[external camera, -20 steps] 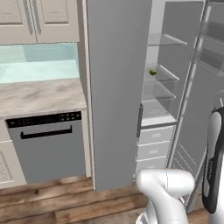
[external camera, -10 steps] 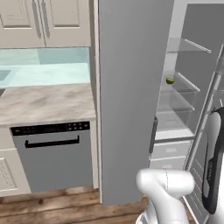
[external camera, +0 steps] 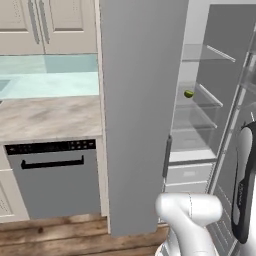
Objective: Retrieve the banana and kiwi from the fridge and place them into the bowl on the dining table.
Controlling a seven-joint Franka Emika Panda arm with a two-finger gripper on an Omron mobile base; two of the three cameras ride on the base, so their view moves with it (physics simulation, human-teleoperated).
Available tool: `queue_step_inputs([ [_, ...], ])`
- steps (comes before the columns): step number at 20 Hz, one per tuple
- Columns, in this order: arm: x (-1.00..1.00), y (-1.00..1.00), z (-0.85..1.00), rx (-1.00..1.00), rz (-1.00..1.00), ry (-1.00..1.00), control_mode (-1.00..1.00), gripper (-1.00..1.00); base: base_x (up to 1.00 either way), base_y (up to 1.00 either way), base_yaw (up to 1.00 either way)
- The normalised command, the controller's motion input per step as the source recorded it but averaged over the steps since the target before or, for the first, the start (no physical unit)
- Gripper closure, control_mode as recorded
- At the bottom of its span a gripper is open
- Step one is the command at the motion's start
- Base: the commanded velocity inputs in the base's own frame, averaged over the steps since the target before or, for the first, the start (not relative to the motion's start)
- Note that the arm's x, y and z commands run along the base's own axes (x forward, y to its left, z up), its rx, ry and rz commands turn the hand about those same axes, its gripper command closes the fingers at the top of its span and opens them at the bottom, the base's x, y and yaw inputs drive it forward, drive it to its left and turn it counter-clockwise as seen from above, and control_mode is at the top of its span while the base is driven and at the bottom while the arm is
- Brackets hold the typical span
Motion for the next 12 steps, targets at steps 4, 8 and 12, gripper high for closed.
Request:
queue_step_inputs([
  [4, 0.0, 0.0, 0.0, 0.0, 0.0, 0.0, 1.0, -1.0, 0.05, -0.3, 0.0],
  [8, 0.0, 0.0, 0.0, 0.0, 0.0, 0.0, 1.0, -1.0, 0.51, 0.0, 0.0],
  [12, 0.0, 0.0, 0.0, 0.0, 0.0, 0.0, 1.0, -1.0, 0.31, -0.05, 0.0],
])
